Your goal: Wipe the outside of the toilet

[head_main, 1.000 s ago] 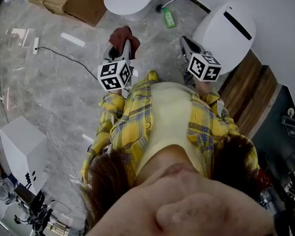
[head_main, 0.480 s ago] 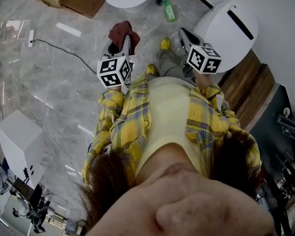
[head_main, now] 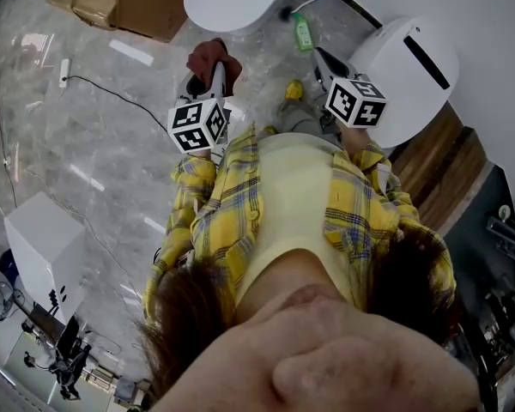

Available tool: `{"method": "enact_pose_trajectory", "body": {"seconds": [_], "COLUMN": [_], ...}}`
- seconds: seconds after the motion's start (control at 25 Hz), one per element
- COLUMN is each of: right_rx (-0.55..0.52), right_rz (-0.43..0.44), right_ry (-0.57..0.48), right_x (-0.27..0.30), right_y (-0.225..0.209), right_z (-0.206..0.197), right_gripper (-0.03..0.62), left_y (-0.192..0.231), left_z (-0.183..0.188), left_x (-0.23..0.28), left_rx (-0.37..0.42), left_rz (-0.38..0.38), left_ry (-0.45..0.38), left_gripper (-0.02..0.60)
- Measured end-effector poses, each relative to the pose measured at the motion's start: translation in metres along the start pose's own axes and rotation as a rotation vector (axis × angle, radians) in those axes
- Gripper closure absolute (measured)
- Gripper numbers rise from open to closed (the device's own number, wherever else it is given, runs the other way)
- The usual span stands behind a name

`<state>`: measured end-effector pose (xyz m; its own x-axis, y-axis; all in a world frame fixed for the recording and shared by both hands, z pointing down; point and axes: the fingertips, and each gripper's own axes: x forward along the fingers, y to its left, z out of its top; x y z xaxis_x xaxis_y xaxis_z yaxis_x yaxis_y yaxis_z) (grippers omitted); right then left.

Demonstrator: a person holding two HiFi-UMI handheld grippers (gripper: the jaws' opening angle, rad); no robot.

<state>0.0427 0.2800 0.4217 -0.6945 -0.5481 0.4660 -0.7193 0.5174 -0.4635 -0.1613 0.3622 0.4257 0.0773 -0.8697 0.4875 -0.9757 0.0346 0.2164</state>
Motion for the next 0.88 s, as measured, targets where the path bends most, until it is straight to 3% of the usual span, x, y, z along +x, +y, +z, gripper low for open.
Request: {"method": "enact_pose_trajectory", "body": {"seconds": [0.44, 0.88], "right_rx": [0.016, 0.051], "right_rz": [-0.012, -0.022], "right_ry": [-0.003, -0.001], "right_x": [0.032, 0.060], "right_y": [-0.067, -0.121], "right_z": [0.062, 0.092], "right_gripper": [0.568, 0.568], "left_y": [-0.031, -0.055], "left_z": [0.051, 0.082], "left_x": [0.090, 0.165], "left_rx": [0.014, 0.053], "left_rz": [-0.018, -0.044], "left_ry": [0.016, 0.045], "left_gripper": [0.485, 0.485]}}
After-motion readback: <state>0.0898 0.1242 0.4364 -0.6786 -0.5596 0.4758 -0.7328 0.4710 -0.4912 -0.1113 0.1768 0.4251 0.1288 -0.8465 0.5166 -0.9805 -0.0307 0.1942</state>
